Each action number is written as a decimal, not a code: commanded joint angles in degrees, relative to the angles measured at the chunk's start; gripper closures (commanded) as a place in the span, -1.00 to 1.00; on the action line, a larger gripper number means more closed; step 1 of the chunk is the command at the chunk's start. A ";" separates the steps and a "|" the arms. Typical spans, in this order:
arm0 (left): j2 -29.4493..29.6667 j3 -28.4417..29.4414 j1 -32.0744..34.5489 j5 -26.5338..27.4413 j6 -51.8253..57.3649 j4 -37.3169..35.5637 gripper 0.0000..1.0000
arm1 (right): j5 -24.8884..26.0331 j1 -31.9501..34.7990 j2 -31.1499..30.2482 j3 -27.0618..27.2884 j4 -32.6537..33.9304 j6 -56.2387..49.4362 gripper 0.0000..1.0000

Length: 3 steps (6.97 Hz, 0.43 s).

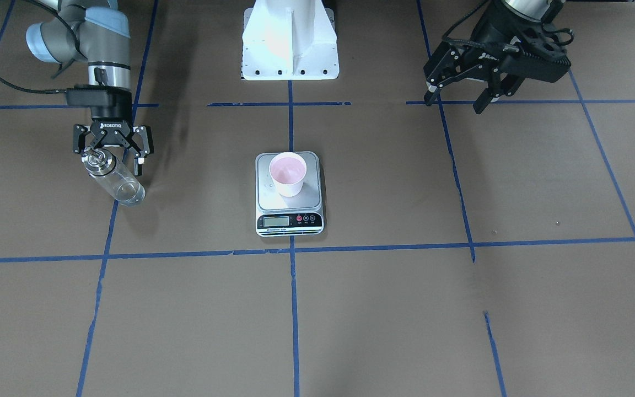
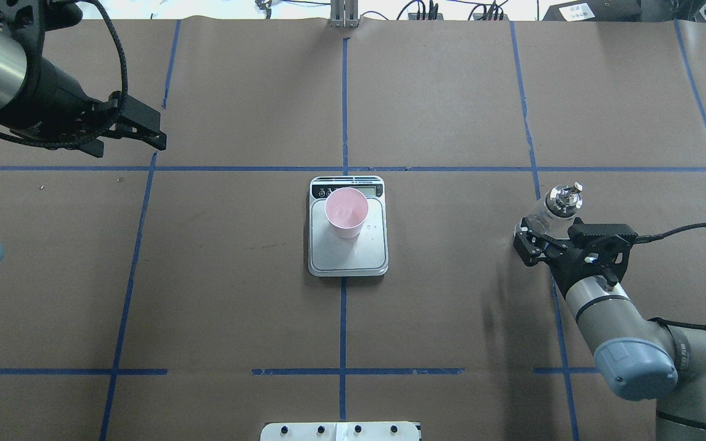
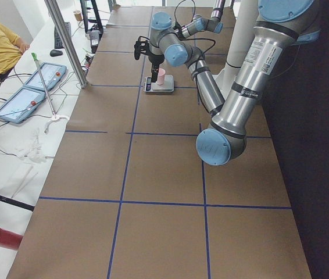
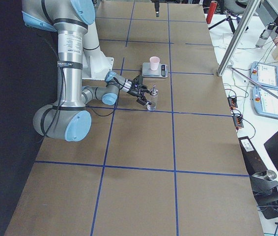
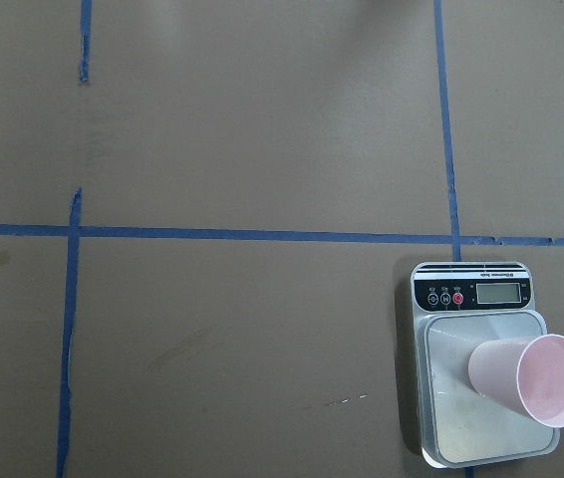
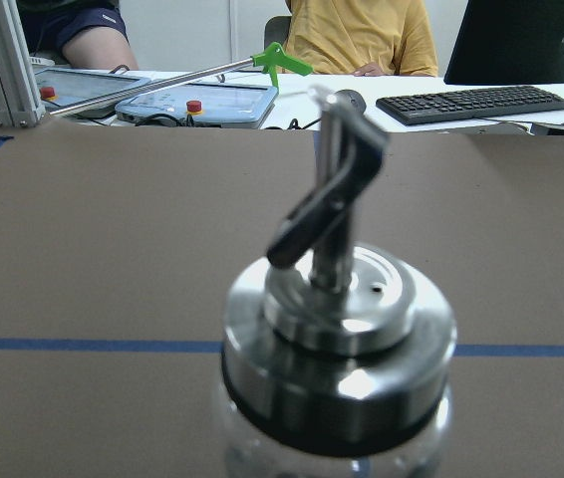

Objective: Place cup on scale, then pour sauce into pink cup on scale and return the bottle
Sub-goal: 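Lower the glass bottle onto the table and open the right gripper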

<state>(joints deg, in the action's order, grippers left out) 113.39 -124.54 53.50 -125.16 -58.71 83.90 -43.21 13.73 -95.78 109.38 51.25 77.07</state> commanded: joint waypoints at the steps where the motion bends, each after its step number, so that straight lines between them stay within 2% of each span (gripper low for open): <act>1: 0.07 -0.09 0.03 0.00 0.00 -0.05 -1.00 | -0.12 -1.78 -2.57 2.76 -0.10 0.45 -1.00; 3: -0.02 -1.05 0.03 0.00 0.00 -1.10 -1.00 | -3.35 -2.40 -7.73 6.71 -0.10 0.45 -1.00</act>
<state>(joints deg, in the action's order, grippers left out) 113.33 -125.21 53.57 -125.19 -58.71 83.54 -44.53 11.63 -100.56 113.91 51.20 77.53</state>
